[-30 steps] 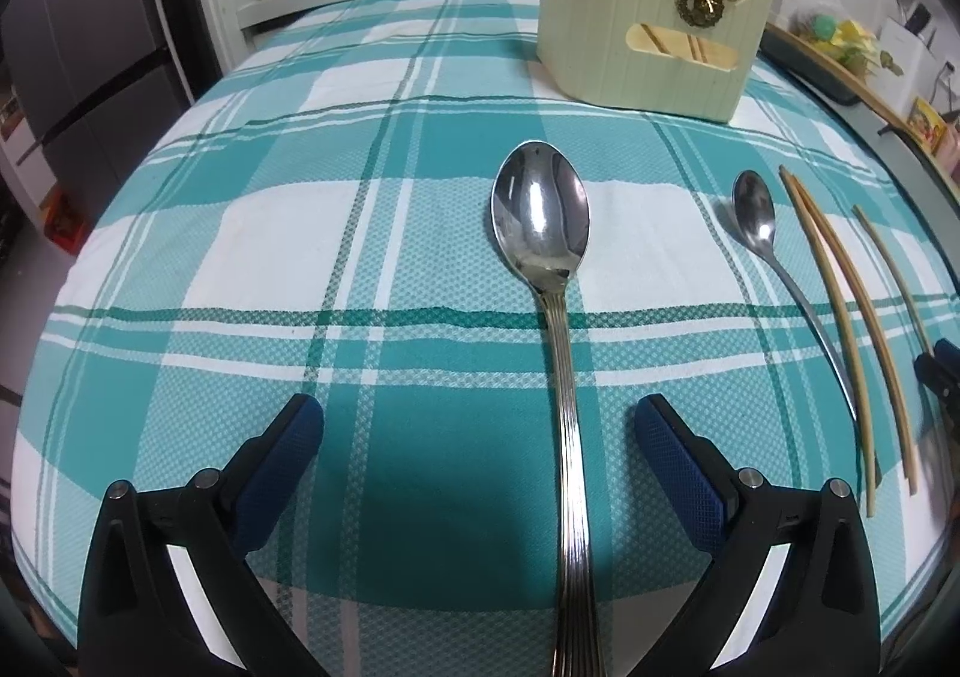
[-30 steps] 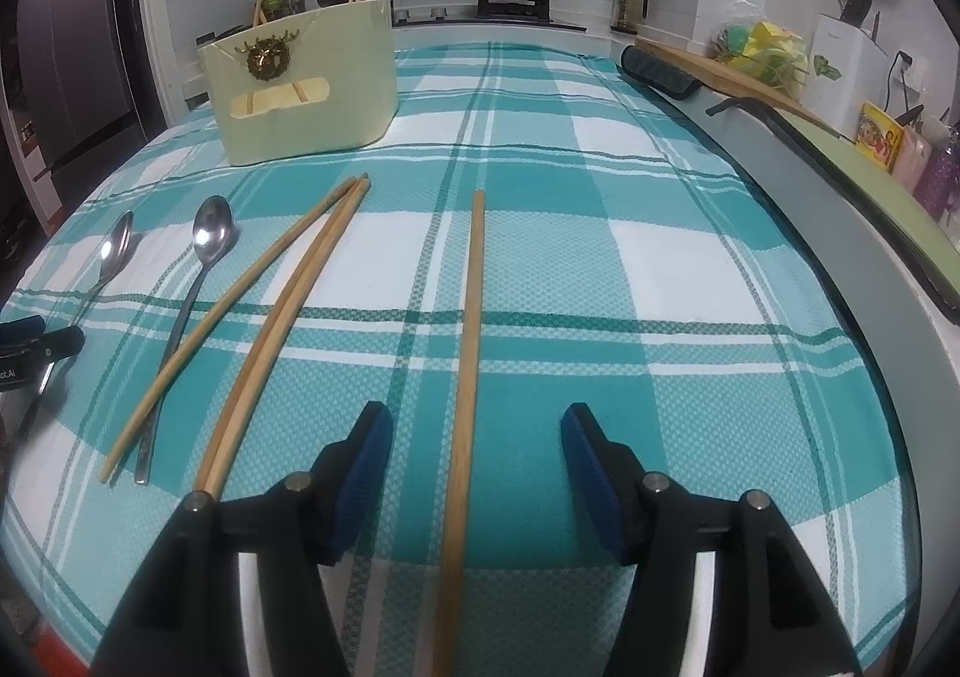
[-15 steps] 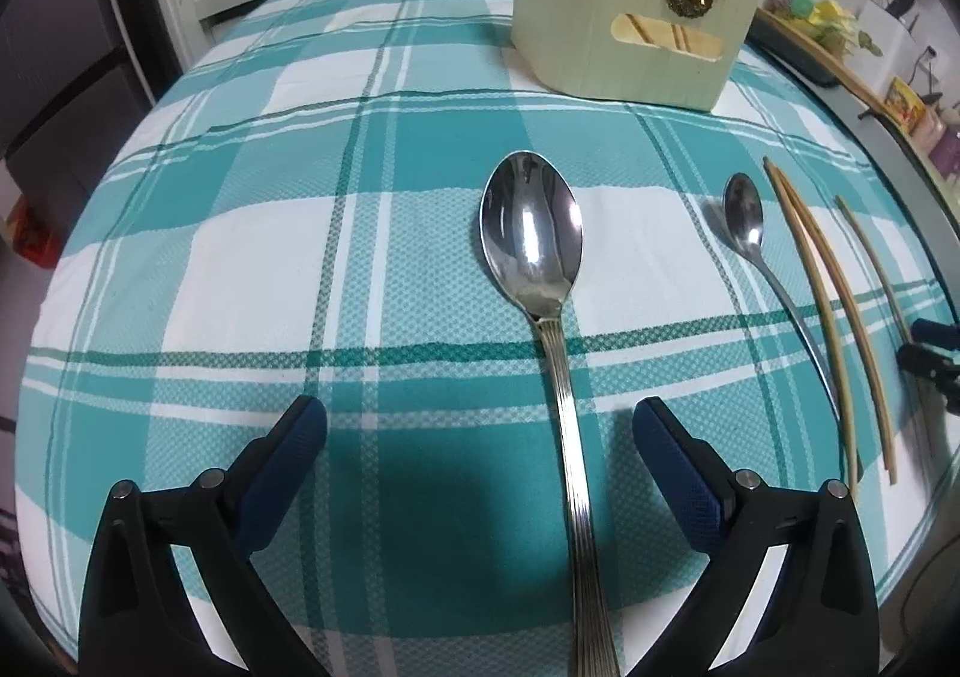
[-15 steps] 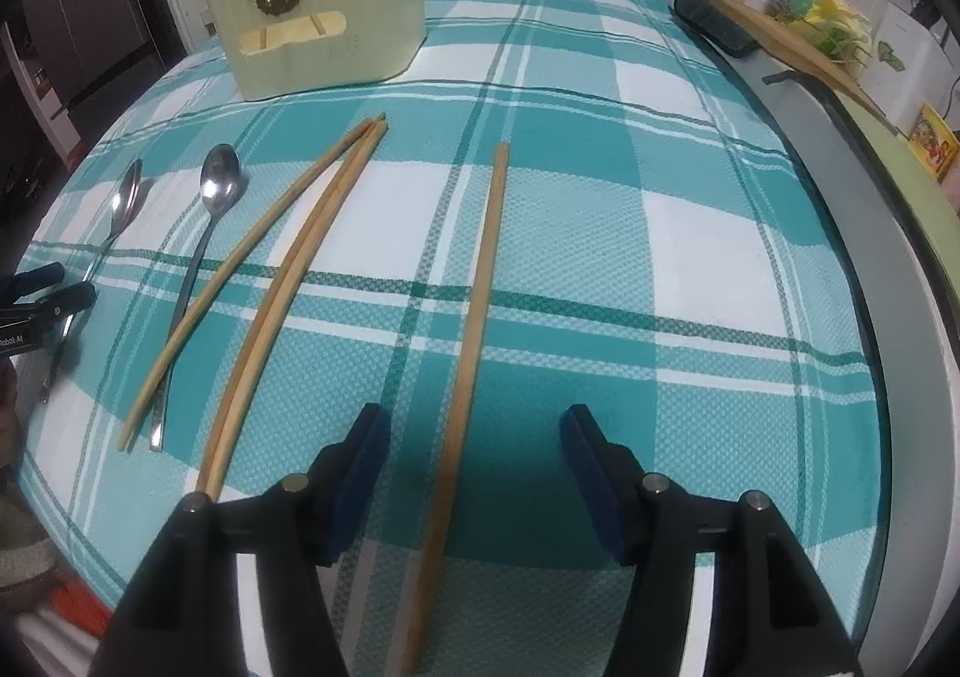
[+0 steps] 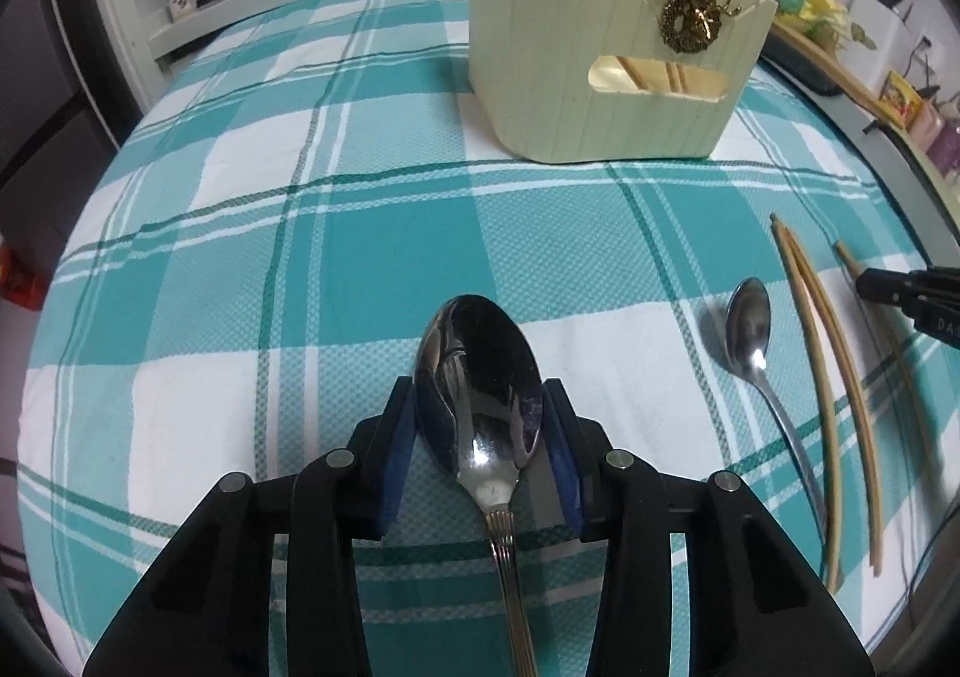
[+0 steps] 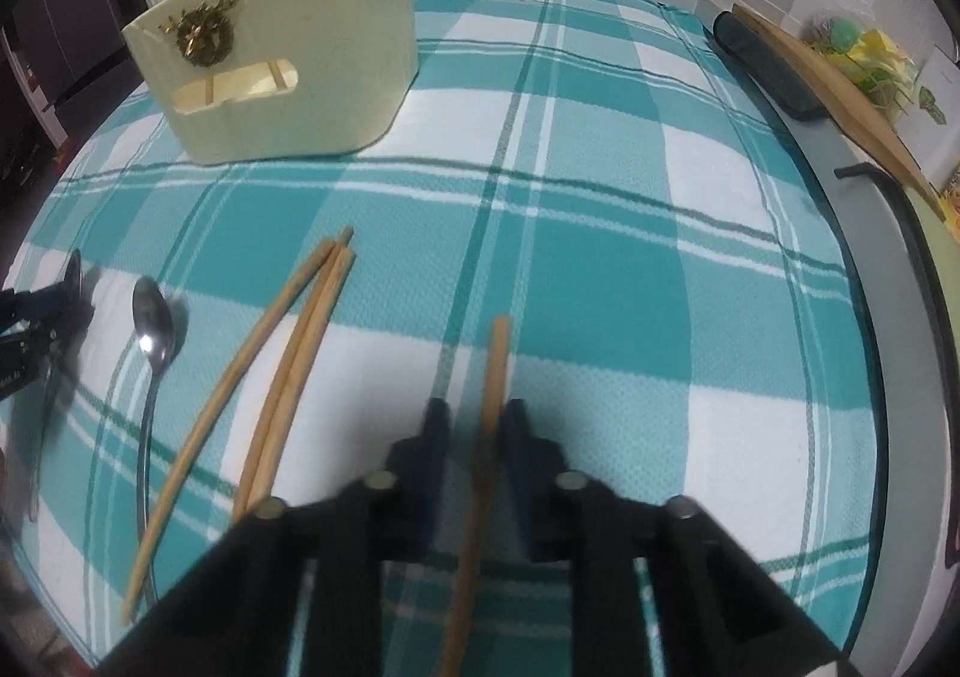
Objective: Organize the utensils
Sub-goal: 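Lift the spoon and chopstick with both tools and carry them over the holder box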
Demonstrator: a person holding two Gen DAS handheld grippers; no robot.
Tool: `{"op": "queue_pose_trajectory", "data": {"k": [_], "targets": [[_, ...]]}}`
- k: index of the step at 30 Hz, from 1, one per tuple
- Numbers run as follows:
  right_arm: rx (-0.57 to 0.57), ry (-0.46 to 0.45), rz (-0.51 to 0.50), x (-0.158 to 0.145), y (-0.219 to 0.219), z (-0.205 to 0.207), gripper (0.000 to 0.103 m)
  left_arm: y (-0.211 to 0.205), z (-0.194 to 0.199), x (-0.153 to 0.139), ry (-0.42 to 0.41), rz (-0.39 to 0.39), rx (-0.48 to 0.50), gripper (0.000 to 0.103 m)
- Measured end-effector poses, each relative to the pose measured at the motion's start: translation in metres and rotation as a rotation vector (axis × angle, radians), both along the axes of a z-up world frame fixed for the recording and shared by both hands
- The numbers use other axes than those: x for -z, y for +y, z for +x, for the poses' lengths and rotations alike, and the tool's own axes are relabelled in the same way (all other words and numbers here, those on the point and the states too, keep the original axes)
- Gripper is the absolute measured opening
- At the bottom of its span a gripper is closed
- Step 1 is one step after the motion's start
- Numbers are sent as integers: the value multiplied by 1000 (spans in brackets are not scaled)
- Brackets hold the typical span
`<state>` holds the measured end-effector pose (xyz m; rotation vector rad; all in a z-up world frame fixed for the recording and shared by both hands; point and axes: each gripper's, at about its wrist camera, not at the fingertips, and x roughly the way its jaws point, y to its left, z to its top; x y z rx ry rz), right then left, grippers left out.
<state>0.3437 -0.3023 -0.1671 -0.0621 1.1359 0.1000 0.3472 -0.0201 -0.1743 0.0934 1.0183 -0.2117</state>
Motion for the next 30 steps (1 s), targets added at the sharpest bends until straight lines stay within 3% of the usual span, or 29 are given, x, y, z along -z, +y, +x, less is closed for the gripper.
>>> {"op": "queue_pose_trajectory", "data": {"k": [5, 14, 23, 30], "targets": [[32, -44, 120, -22, -9, -5, 7, 11, -25, -36, -107, -56, -2, 42], [52, -263, 232, -113, -22, -73, 7, 30, -76, -118, -301, -168, -1, 41], [44, -430, 231, -161, -12, -119, 7, 37, -106, -159, -396, -223, 11, 41], [15, -550, 200, -190, 3, -135, 7, 45, -107, -183, -411, -262, 21, 41]]}}
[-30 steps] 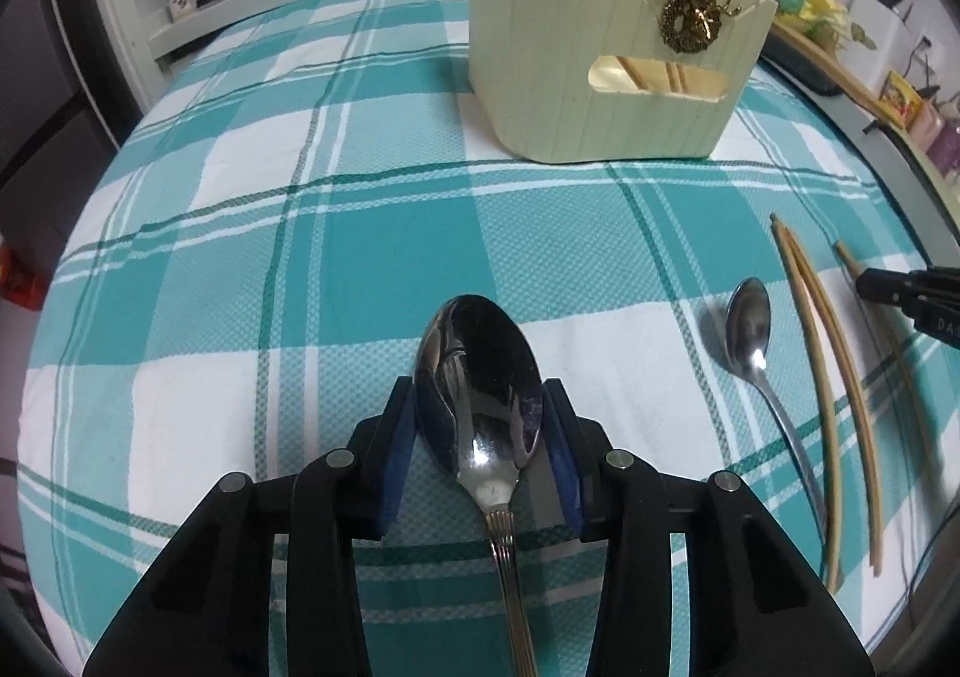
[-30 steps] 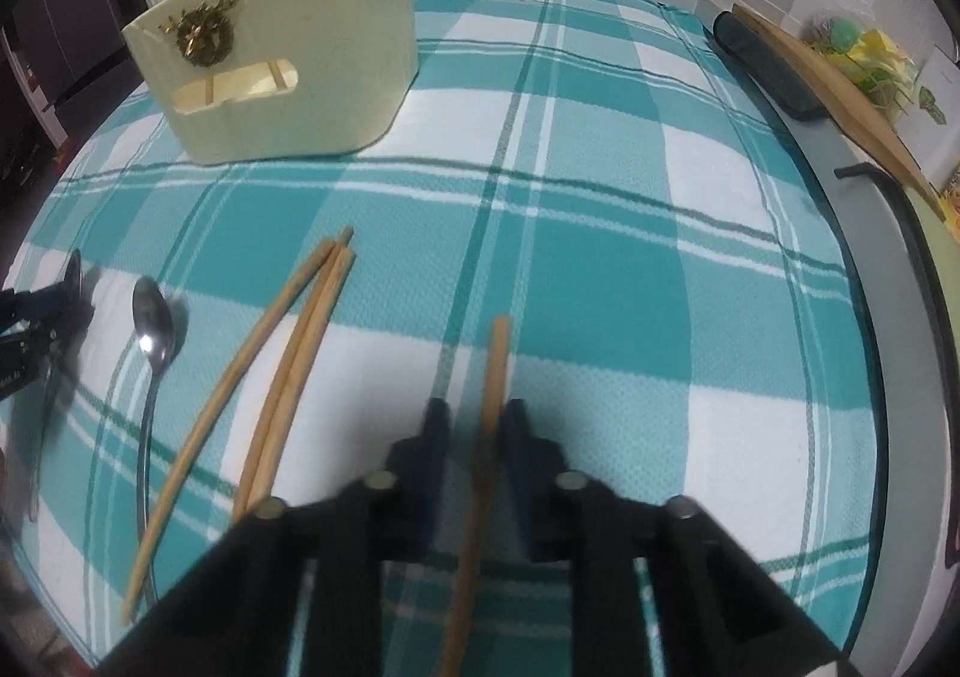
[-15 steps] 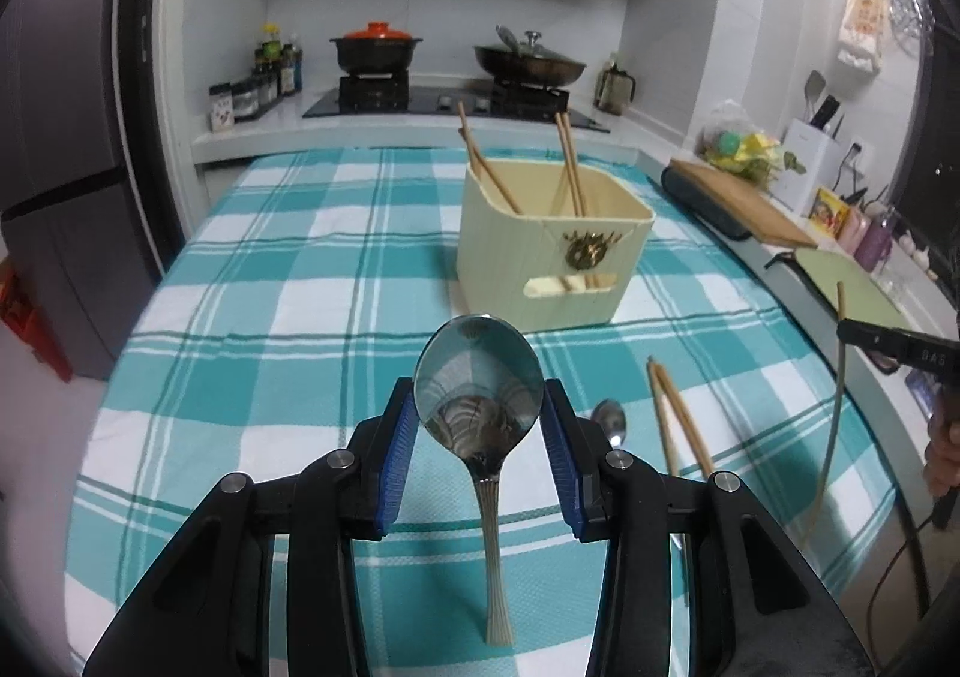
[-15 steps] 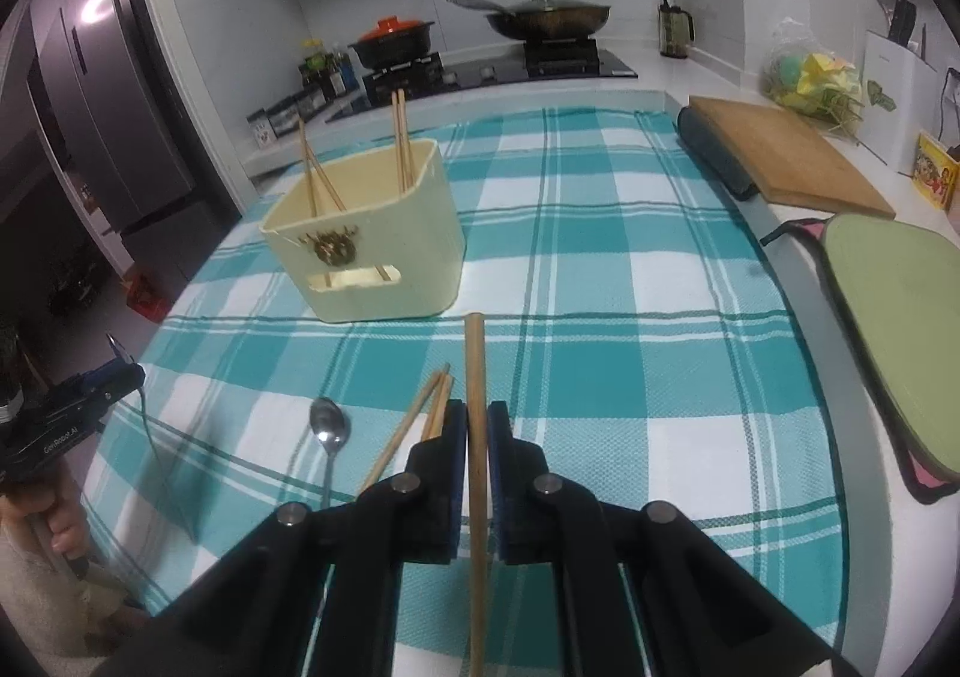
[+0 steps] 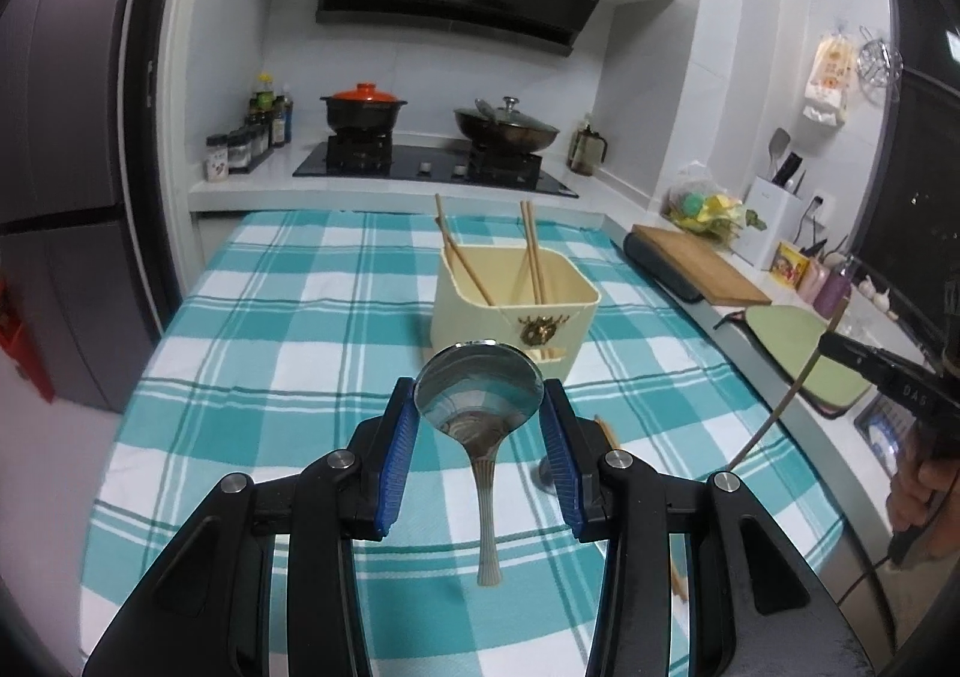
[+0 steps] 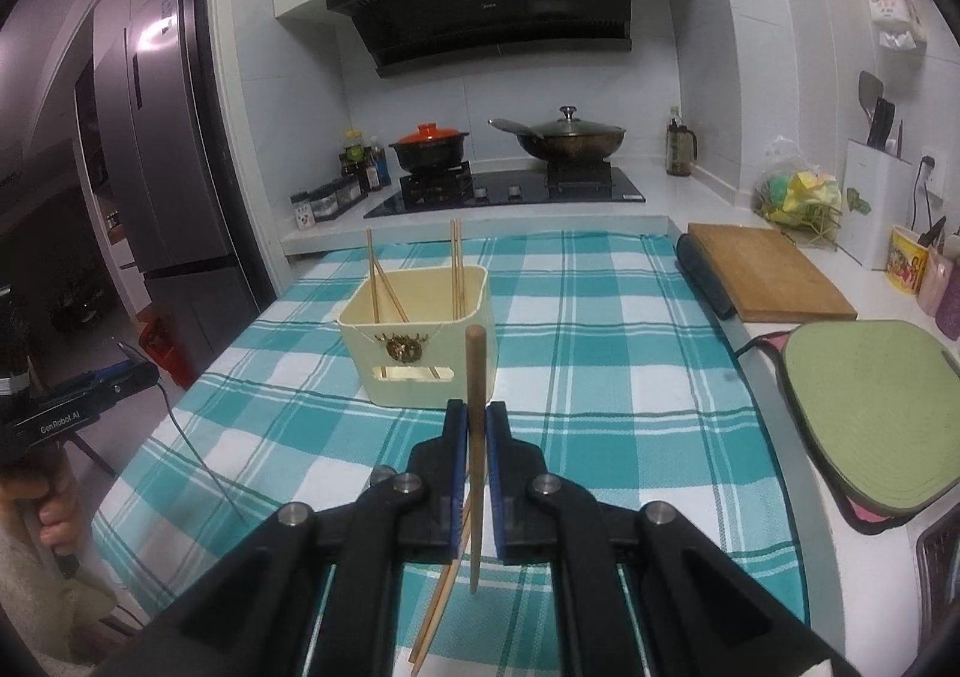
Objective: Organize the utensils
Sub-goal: 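Lift the spoon and chopstick with both tools and carry them over the holder box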
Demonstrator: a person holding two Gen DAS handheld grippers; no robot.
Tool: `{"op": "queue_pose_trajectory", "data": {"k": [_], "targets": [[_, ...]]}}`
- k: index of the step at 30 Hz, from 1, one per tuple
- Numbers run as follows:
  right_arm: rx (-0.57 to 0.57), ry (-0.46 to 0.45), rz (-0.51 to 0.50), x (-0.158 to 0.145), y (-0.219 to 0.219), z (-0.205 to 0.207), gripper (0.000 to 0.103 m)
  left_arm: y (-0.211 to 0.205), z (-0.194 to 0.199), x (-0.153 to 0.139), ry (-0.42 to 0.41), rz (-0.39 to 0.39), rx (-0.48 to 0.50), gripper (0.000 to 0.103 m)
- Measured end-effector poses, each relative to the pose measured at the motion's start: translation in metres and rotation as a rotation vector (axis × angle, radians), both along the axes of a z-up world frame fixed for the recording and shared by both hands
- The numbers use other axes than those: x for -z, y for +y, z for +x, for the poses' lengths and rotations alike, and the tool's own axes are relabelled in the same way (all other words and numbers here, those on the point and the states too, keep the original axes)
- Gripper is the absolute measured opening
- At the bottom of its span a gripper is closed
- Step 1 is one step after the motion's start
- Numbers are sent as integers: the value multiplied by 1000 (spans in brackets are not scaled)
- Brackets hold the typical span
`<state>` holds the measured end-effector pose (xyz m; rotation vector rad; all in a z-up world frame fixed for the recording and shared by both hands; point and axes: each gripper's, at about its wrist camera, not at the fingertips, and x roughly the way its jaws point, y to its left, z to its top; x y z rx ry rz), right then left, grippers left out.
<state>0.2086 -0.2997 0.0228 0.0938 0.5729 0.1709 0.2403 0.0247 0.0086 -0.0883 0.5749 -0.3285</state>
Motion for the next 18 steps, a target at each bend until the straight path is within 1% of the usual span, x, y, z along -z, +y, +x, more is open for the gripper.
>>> {"op": "queue_pose_trajectory", "data": {"k": [8, 15, 18], "targets": [[-16, -70, -4, -27, 9, 2, 7, 5, 14, -29, -13, -35, 19, 41], [-33, -127, -41, -58, 15, 29, 7, 3, 42, -72, -59, -68, 38, 41], [-38, -160, -56, -73, 18, 43, 7, 1, 56, -95, -101, -69, 40, 41]]}}
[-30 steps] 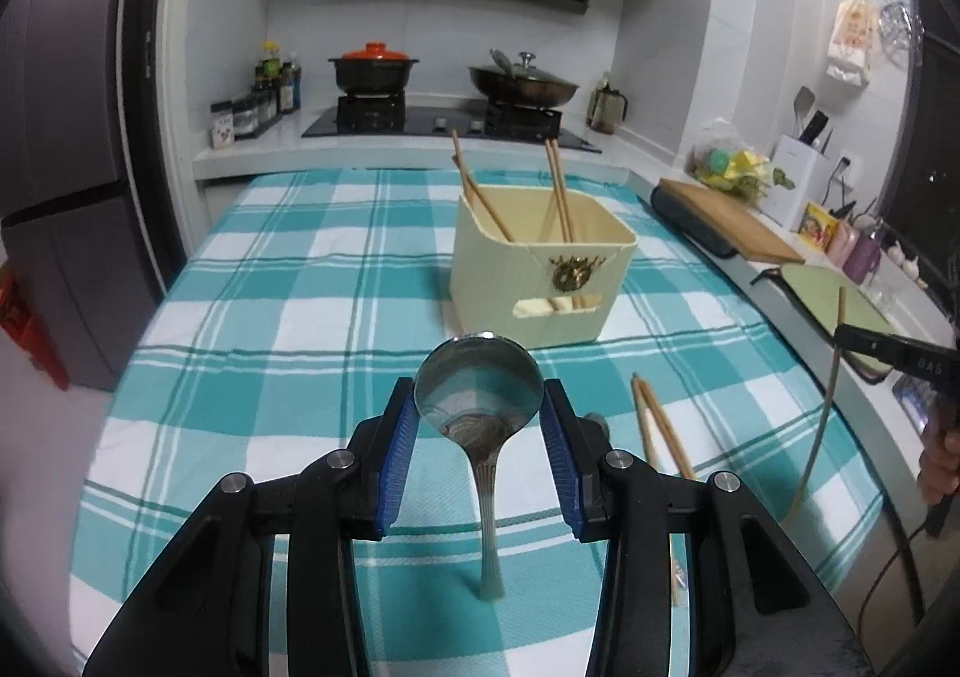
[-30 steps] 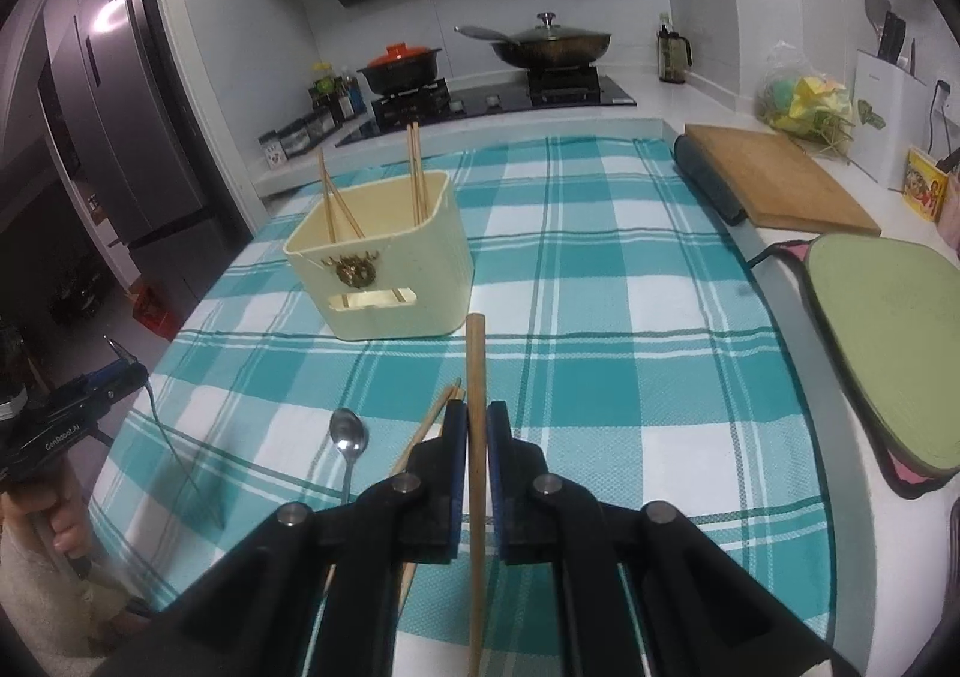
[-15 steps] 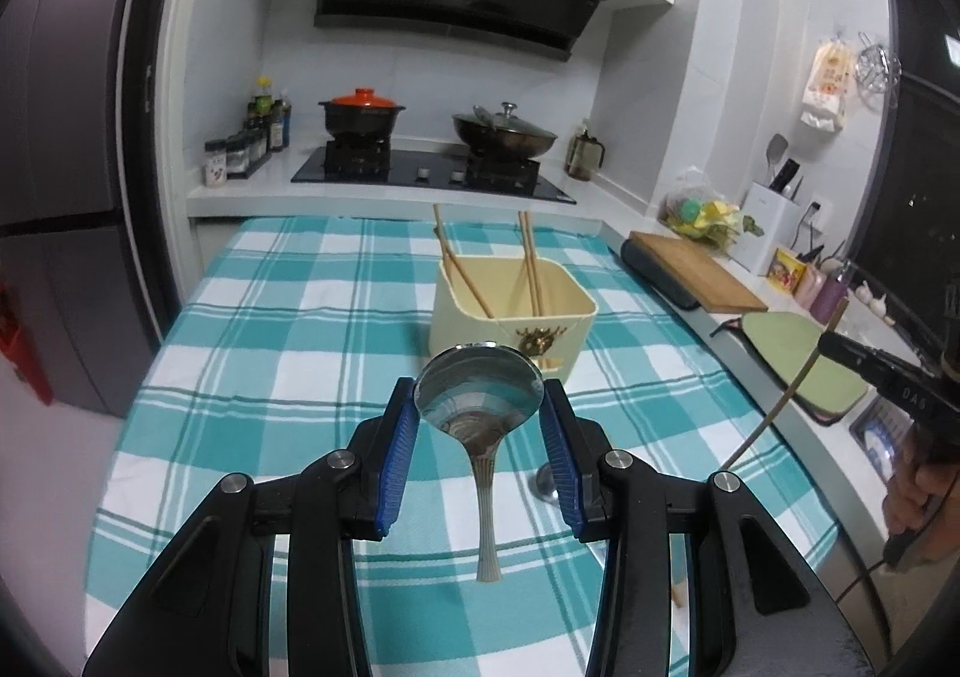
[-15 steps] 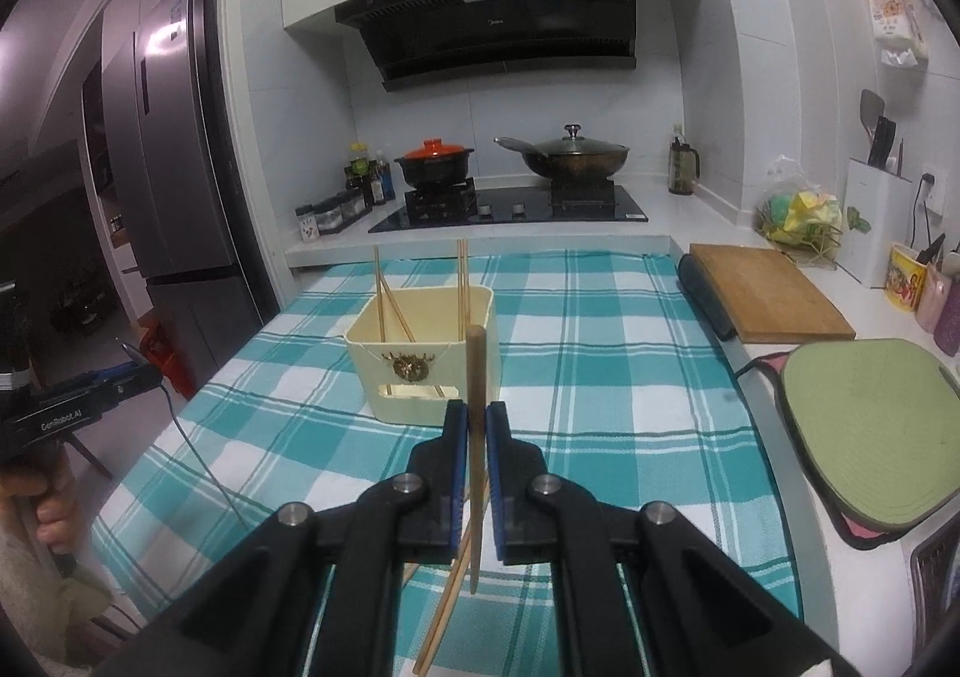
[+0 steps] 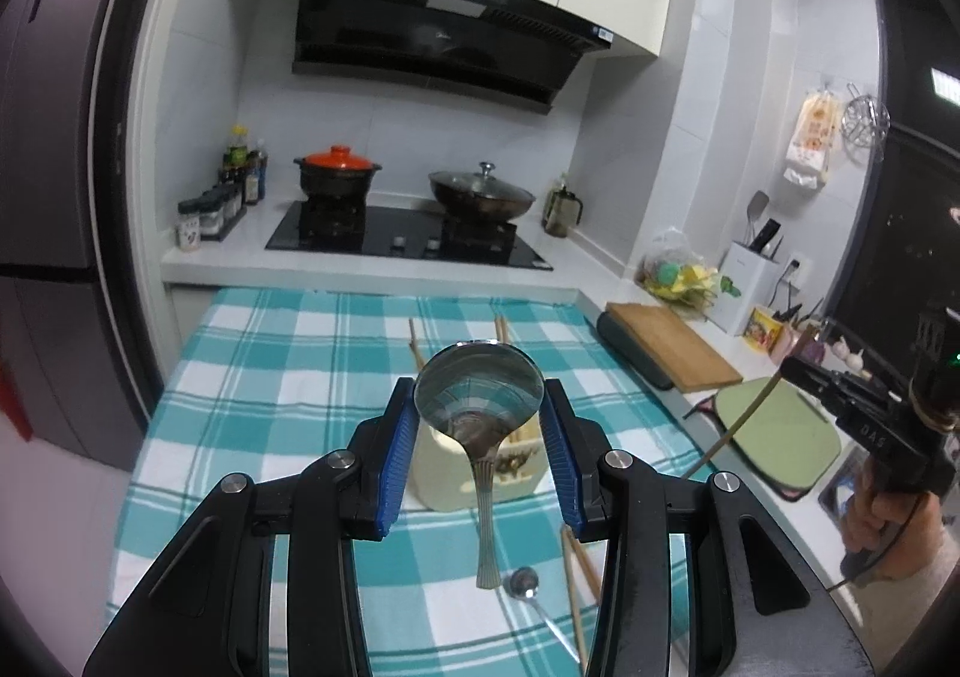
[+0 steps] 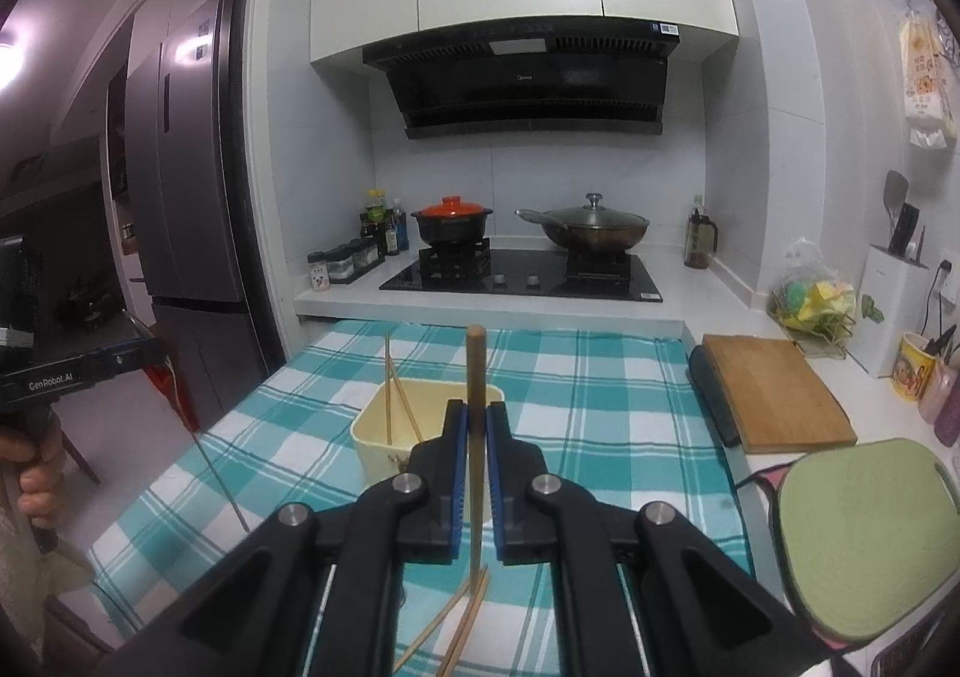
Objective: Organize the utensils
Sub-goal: 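Lift the spoon and chopstick with both tools and carry them over the holder box, then insert spoon and chopstick into the holder box and open both tools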
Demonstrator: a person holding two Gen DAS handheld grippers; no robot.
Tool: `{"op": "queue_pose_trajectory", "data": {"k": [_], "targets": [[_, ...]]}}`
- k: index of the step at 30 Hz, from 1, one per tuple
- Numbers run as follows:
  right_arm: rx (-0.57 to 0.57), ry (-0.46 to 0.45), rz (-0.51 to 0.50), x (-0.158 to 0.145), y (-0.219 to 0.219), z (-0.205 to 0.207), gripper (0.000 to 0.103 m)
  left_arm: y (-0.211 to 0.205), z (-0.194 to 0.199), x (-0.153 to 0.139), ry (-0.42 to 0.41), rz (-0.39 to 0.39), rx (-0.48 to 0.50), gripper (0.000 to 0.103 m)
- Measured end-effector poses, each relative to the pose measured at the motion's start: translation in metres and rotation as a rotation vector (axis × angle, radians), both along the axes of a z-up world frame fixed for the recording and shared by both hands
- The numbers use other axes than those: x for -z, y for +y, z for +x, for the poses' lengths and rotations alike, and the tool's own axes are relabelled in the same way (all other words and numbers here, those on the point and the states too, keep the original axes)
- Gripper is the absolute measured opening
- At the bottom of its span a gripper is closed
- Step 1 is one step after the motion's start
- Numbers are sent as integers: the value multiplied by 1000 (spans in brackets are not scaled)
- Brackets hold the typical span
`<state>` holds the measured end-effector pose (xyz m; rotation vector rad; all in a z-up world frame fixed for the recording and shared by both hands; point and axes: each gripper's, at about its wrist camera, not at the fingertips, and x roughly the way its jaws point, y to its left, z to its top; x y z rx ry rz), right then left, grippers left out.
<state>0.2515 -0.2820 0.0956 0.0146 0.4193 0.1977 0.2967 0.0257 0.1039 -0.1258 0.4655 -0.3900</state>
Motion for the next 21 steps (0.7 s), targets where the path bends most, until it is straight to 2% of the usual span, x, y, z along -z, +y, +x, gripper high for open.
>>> {"op": "queue_pose_trajectory", "data": {"k": [6, 10, 13, 16, 21], "targets": [[-7, -88, -11, -31, 4, 40, 7, -18, 43, -40, -99, 7, -18, 41], [-30, -141, 3, -43, 14, 72, 7, -37, 80, -40, -108, 13, -31, 41], [-66, -158, 5, -43, 26, 98, 7, -51, 110, -25, -71, 29, -42, 41], [-101, -138, -1, -31, 38, 123, 7, -61, 140, 0, -9, 42, -45, 41], [-144, -26, -28, 8, 51, 169, 7, -74, 176, 47, 101, 58, -49, 41]]}}
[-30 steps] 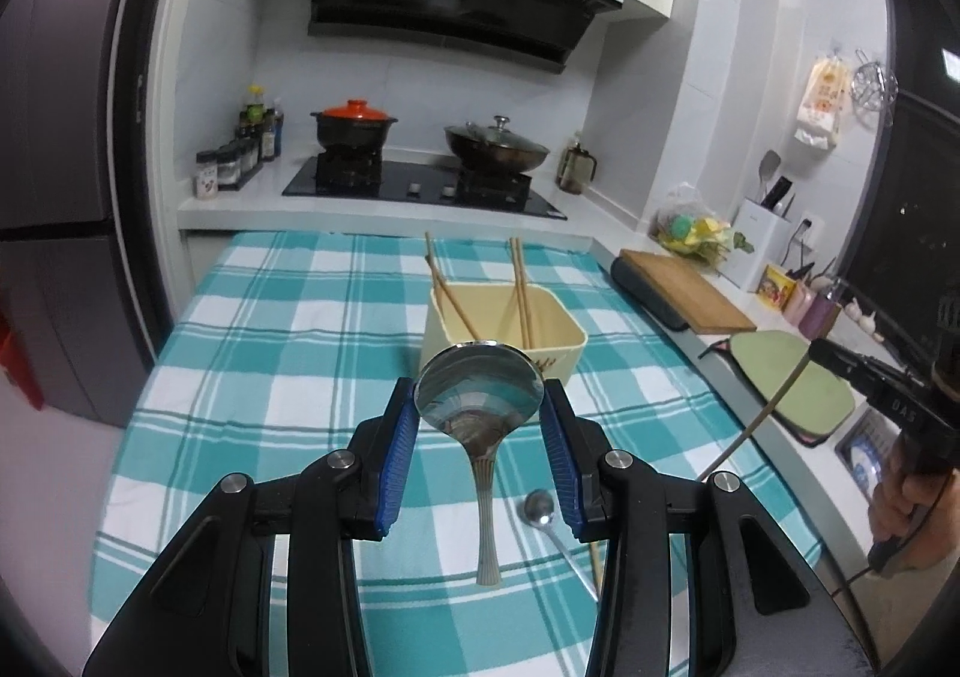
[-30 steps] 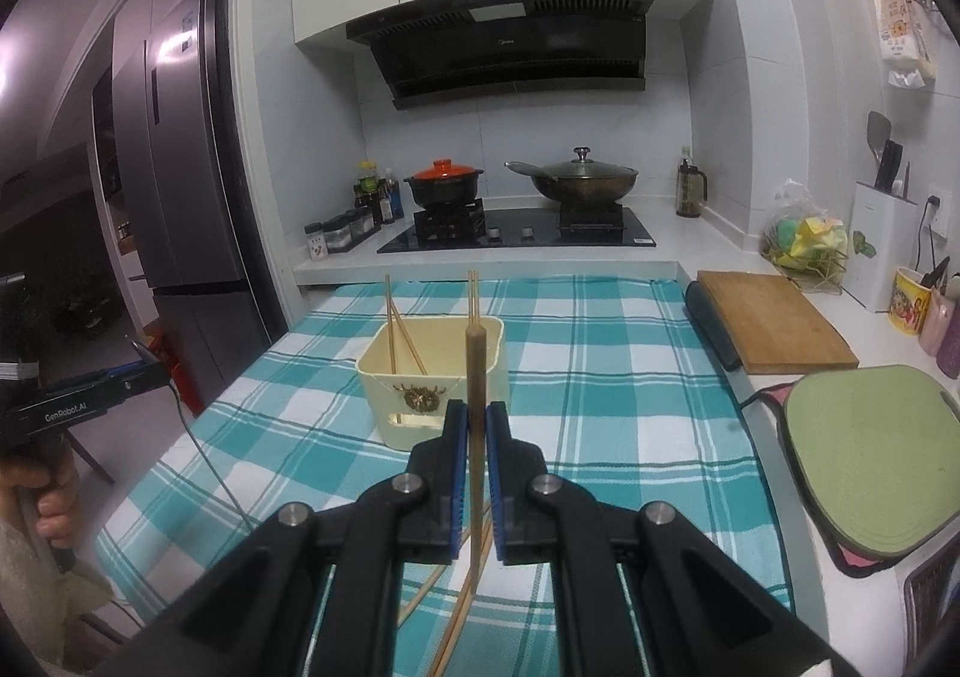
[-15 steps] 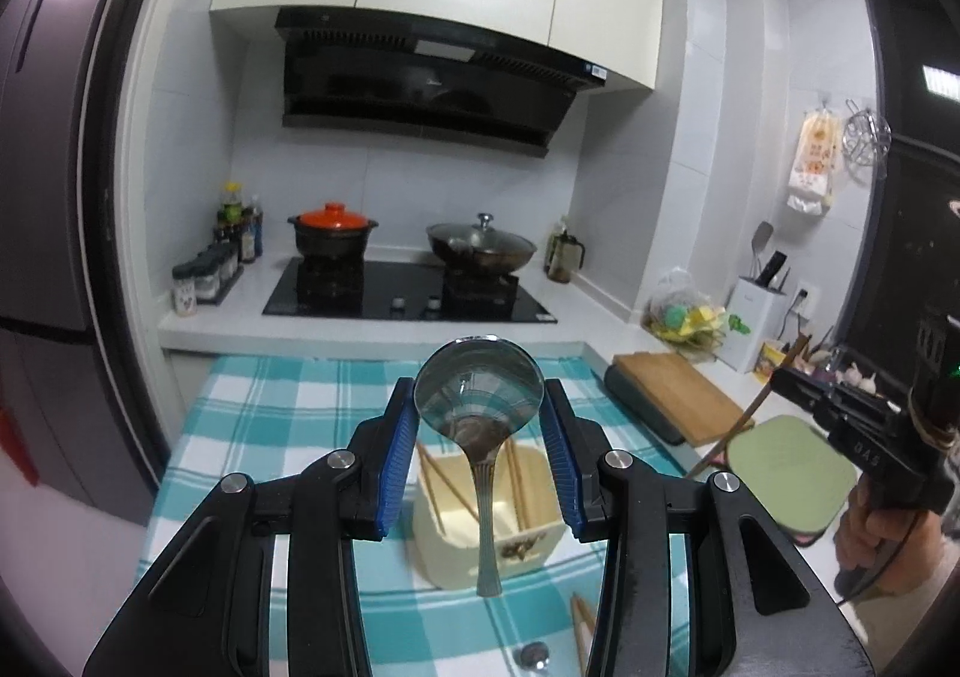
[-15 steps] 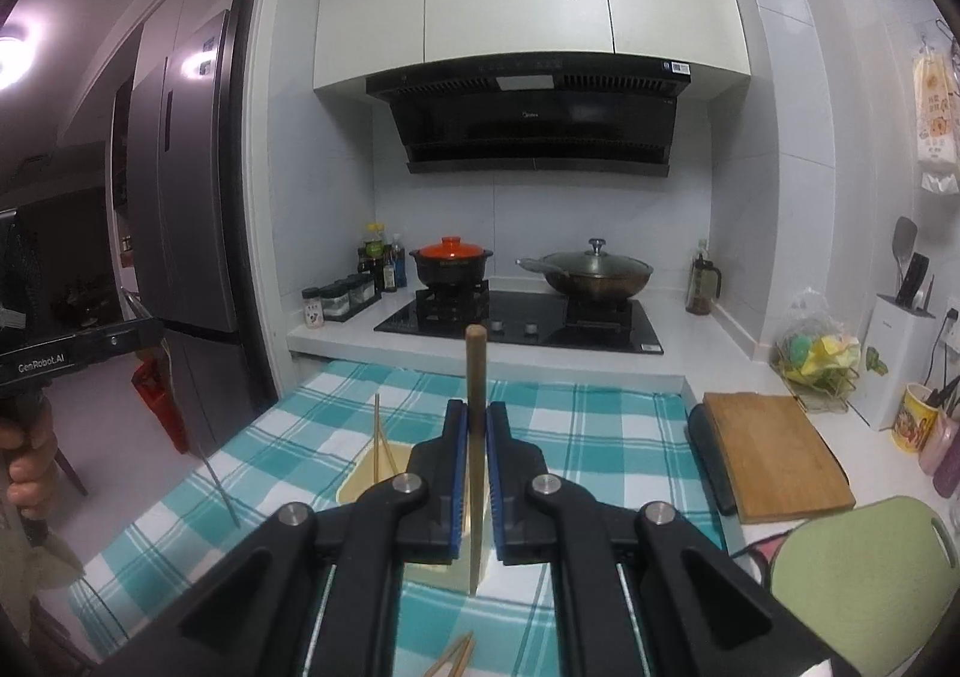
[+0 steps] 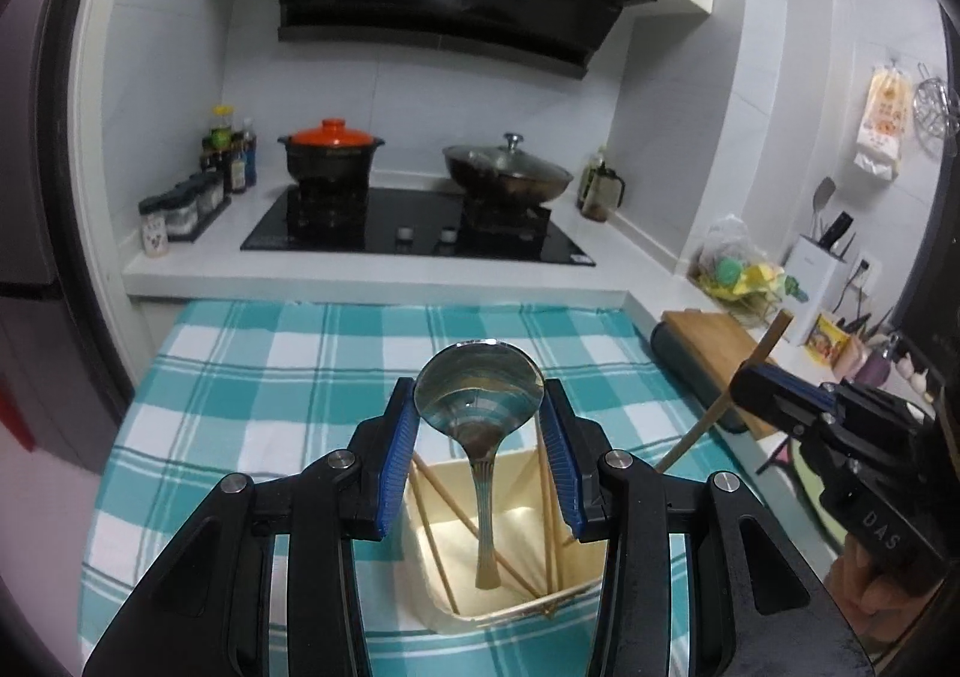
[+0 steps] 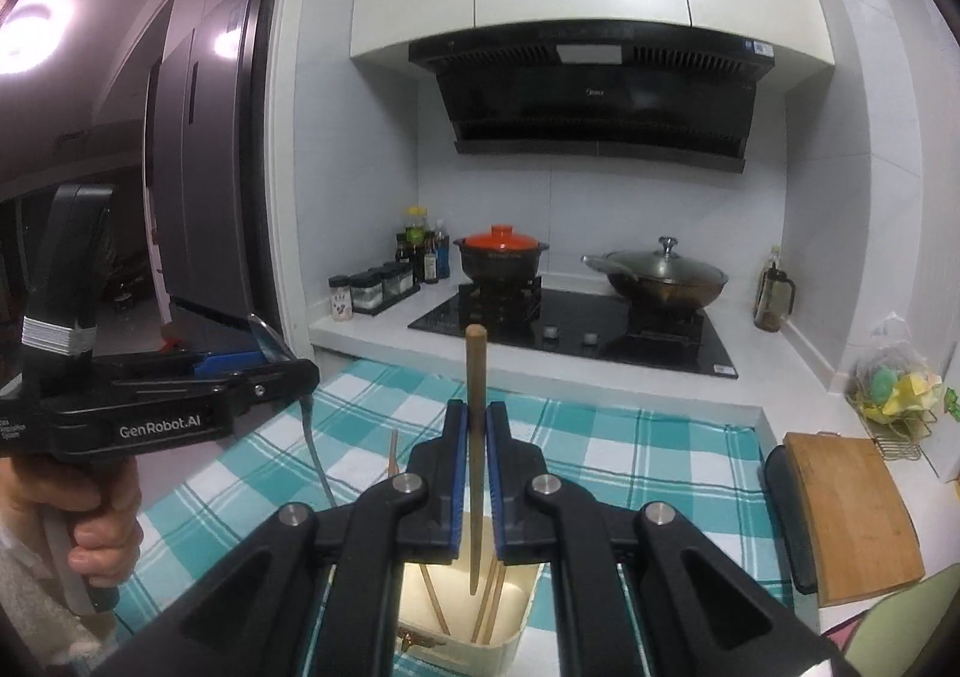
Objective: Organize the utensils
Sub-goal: 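Insert spoon and chopstick into the holder box and open both tools, then withdraw both tools toward the small spoon and remaining chopsticks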
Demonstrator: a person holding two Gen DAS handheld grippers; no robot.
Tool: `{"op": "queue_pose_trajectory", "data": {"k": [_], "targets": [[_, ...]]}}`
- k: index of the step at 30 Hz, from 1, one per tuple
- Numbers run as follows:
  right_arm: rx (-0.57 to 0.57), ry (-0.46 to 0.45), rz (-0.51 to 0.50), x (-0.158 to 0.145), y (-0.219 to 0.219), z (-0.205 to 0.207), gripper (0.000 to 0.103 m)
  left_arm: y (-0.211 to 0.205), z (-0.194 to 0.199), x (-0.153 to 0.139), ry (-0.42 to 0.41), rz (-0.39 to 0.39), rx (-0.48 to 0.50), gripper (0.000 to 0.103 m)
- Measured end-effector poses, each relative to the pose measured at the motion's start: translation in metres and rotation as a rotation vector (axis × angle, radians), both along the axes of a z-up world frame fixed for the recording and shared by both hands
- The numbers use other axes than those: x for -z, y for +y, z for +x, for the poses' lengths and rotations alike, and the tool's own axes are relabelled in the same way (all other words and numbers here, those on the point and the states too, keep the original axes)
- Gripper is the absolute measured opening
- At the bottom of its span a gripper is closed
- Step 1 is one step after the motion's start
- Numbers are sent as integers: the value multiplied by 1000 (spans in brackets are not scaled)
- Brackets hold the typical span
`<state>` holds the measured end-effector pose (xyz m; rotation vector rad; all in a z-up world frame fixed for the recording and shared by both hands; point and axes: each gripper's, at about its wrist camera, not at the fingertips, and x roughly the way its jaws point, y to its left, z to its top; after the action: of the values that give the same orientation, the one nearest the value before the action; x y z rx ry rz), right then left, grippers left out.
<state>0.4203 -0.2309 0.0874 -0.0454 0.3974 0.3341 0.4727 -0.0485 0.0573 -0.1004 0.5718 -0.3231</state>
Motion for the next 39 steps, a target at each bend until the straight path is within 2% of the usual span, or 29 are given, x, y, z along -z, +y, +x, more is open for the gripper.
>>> {"op": "queue_pose_trajectory", "data": {"k": [6, 8, 10, 11, 12, 13, 14, 17, 22, 26, 32, 35, 39], "targets": [[-41, 216, -21, 55, 13, 47, 7, -15, 25, 46, 98, 49, 2, 41], [-38, 256, -9, 69, 15, 55, 7, -18, 31, 57, 128, 72, -4, 42], [-42, 287, 7, 79, 16, 64, 7, -17, 36, 63, 153, 80, -19, 47], [-43, 300, 23, 83, 16, 69, 11, -15, 36, 64, 159, 80, -30, 51], [-39, 307, 44, 85, 13, 72, 26, -12, 34, 62, 159, 78, -39, 59], [-27, 304, 67, 84, 9, 73, 36, -8, 31, 59, 154, 78, -45, 66], [-9, 290, 87, 80, 5, 73, 50, -4, 25, 54, 144, 83, -51, 68], [18, 240, 110, 65, -3, 60, 52, 7, 3, 42, 124, 112, -59, 80], [39, 189, 87, 44, -19, 18, 52, 22, -49, 37, 135, 204, -45, 92], [49, 198, 39, 48, -34, -37, 52, 29, -110, 61, 175, 255, -25, 95], [80, 260, -29, 98, -53, -133, 52, 27, -189, 119, 248, 241, -30, 96], [119, 293, -32, 129, -58, -178, 52, 18, -214, 148, 286, 235, -31, 96], [192, 306, -43, 162, -58, -228, 52, 1, -239, 174, 286, 269, -39, 96]]}}
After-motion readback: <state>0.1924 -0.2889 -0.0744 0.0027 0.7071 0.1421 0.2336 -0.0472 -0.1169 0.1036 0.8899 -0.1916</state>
